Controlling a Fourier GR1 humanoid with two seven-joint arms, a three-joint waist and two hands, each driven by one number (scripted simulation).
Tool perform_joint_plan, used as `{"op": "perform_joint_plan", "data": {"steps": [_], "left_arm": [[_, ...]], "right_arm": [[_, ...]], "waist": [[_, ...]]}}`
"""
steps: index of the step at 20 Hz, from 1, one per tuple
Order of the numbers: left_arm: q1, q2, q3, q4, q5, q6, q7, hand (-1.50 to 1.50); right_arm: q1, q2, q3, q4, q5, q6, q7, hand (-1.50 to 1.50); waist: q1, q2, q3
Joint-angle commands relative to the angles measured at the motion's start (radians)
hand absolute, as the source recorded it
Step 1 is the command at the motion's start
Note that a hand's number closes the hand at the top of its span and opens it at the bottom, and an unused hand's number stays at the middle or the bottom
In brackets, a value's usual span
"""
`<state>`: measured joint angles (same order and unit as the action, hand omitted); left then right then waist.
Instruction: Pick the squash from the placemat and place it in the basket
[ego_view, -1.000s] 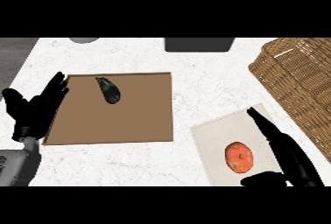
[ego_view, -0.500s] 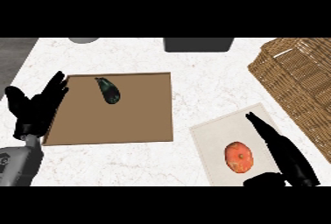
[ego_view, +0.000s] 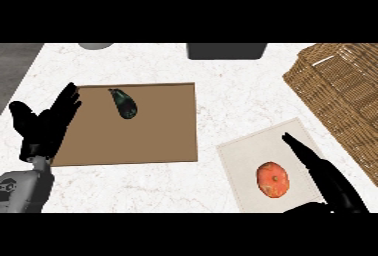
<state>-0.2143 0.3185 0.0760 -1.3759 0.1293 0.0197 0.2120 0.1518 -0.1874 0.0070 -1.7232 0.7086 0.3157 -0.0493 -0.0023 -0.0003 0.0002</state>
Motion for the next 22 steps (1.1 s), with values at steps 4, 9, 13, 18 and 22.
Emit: {"op": "perform_joint_plan", "data": {"steps": [4, 9, 13, 18, 22], "left_arm": [[0.044, 0.027, 0.074, 0.005, 0.028, -0.091, -0.029, 0.0], [0.018, -0.031, 0.047, -0.004, -0.038, -0.034, -0.016, 0.0], [-0.011, 0.0, 0.082, -0.039, -0.017, -0.062, 0.058, 0.0], [0.01, -0.042, 0.059, -0.013, -0.054, -0.05, -0.012, 0.0], [0.047, -0.032, 0.087, -0.044, -0.04, -0.085, 0.009, 0.0]], "right_arm": [[0.038, 0.022, 0.054, -0.022, 0.066, -0.034, -0.006, -1.5], [-0.034, 0.042, 0.057, 0.091, 0.129, -0.087, 0.017, -1.5], [0.01, 0.04, 0.085, 0.095, 0.174, -0.123, 0.006, -1.5], [0.027, 0.017, 0.166, 0.04, 0.256, -0.078, 0.042, 1.5], [-0.072, 0.044, 0.149, 0.163, 0.272, -0.116, 0.032, 1.5]], "waist": [[0.001, 0.0, 0.0], [0.002, 0.0, 0.0], [0.001, 0.0, 0.0], [-0.001, 0.0, 0.0], [0.002, 0.0, 0.0]]}}
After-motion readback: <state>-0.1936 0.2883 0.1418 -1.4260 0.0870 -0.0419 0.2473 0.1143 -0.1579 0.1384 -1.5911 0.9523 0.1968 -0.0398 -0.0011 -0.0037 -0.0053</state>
